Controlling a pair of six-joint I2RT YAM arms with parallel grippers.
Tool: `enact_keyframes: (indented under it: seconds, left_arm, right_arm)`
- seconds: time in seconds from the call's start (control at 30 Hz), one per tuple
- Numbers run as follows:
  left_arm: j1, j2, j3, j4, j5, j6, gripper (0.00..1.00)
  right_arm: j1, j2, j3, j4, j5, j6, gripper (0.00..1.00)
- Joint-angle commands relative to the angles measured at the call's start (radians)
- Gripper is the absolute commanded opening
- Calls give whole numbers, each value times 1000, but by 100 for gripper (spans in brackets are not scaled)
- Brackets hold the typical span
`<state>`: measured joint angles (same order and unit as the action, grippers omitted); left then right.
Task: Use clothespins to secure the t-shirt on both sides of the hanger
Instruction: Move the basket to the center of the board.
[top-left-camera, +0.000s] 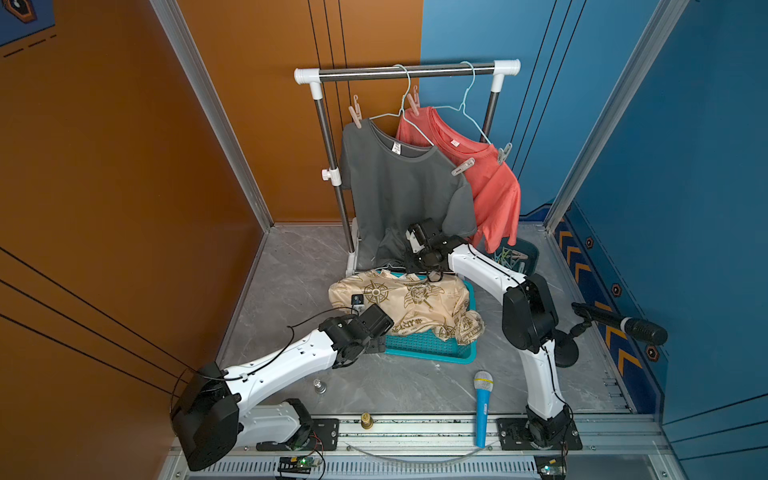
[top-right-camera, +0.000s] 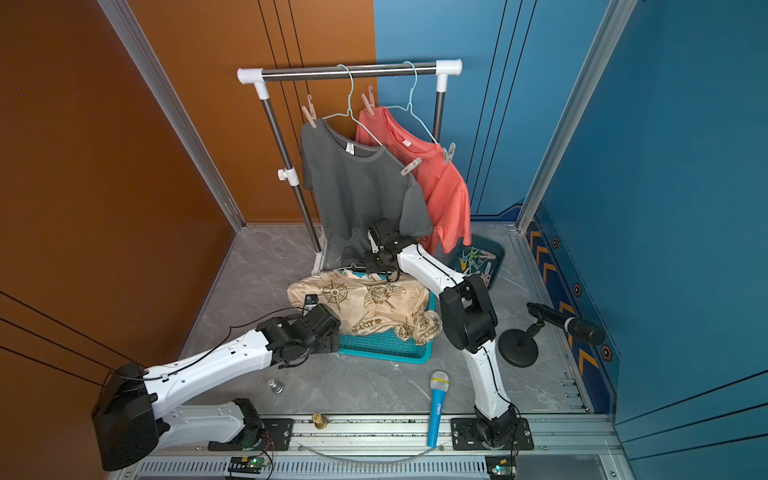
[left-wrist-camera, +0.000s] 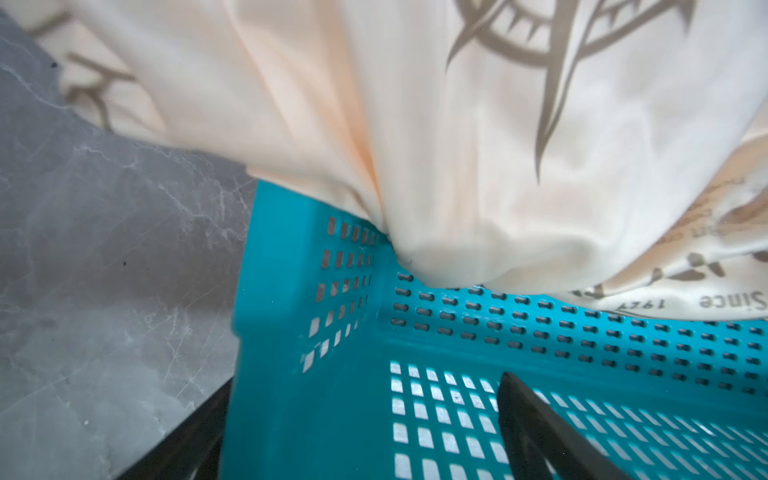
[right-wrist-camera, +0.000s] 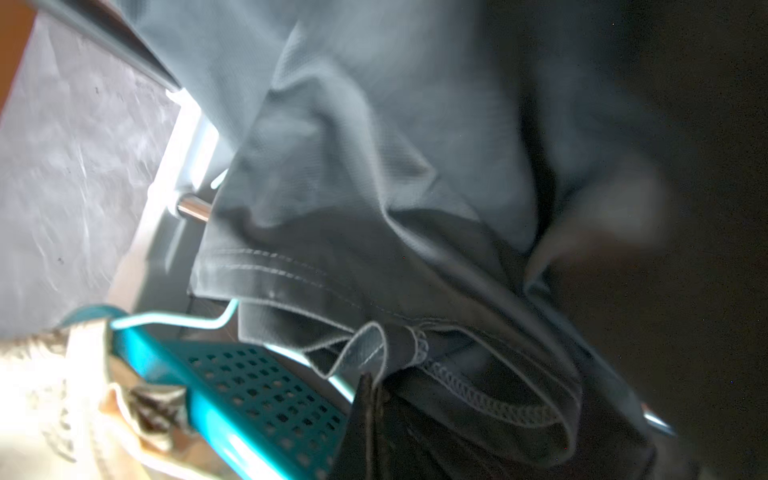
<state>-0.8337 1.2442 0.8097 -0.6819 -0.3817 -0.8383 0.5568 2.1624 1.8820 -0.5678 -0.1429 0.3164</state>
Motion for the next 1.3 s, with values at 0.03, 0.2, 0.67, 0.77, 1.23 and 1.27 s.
enact_keyframes:
  seconds: [0.03, 0.2, 0.67, 0.77, 1.23, 1.27]
  left_arm:
    - [-6, 30, 13, -33, 11, 1, 94]
    - [-5, 47, 4, -30, 17, 1, 95]
    - [11, -14, -40, -57, 30, -19, 95]
    - [15, -40, -43, -84, 23, -22, 95]
    - [18, -98, -46, -124, 16, -48, 95]
    - [18, -101, -40, -126, 12, -47, 96]
  right_arm:
    - [-23, 4, 99, -5, -36, 24, 0]
    - [-42, -19, 182, -10, -36, 19, 0]
    - [-98, 9, 407, 14, 97, -11, 0]
    - [-95, 19, 436, 15, 156, -52, 0]
    - [-4, 126, 507, -1, 166, -154, 0]
    - [3, 132, 502, -11, 168, -159, 5]
